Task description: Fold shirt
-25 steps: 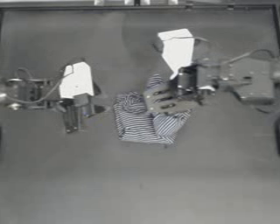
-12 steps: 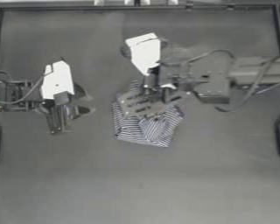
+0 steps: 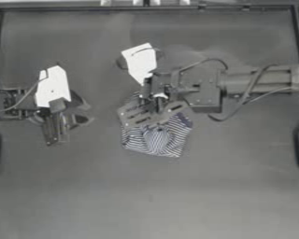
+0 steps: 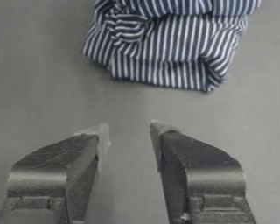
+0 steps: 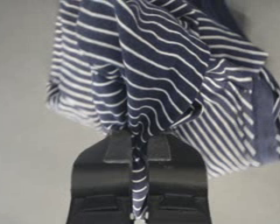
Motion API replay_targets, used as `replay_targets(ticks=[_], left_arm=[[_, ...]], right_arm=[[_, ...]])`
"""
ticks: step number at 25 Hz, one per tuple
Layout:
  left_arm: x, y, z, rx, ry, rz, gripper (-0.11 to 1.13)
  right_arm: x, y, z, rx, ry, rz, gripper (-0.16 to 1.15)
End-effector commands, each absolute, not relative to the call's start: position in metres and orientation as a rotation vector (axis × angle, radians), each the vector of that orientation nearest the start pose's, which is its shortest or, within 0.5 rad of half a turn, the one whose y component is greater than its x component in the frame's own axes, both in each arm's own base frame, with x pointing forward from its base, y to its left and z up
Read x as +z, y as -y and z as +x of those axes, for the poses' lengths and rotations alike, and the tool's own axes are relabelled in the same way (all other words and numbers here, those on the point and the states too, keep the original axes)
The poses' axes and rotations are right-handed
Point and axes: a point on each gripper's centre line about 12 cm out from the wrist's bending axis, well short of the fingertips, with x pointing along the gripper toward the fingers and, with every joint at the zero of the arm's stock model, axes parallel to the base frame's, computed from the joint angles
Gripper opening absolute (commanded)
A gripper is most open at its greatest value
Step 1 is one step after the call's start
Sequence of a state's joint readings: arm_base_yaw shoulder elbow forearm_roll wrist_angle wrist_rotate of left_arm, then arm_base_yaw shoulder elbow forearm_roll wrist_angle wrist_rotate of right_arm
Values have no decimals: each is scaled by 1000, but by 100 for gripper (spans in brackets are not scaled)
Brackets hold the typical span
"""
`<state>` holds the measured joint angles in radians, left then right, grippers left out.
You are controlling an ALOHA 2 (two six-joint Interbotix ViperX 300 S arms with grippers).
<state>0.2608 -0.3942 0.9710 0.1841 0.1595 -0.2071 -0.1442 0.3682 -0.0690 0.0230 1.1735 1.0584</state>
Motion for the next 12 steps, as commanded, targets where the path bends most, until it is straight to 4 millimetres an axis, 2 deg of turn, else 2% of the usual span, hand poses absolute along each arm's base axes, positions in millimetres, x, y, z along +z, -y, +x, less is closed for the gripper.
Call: replay_targets(ticks=[1, 3, 5, 6, 12], left_arm=[[194, -75, 268, 289, -689, -112, 75], [193, -75, 268, 289, -693, -115, 75], [191, -75, 265, 290, -699, -116, 75], [190, -74, 264, 290, -702, -118, 75], [188, -72, 258, 292, -701, -130, 75]], right_arm=[[194, 67, 467, -822, -1222, 983, 57], [195, 66, 470, -810, -1214, 993, 79], [201, 67, 471, -807, -1197, 999, 95], [206, 66, 473, -800, -1183, 997, 98], [238, 67, 481, -805, -1113, 942, 98]])
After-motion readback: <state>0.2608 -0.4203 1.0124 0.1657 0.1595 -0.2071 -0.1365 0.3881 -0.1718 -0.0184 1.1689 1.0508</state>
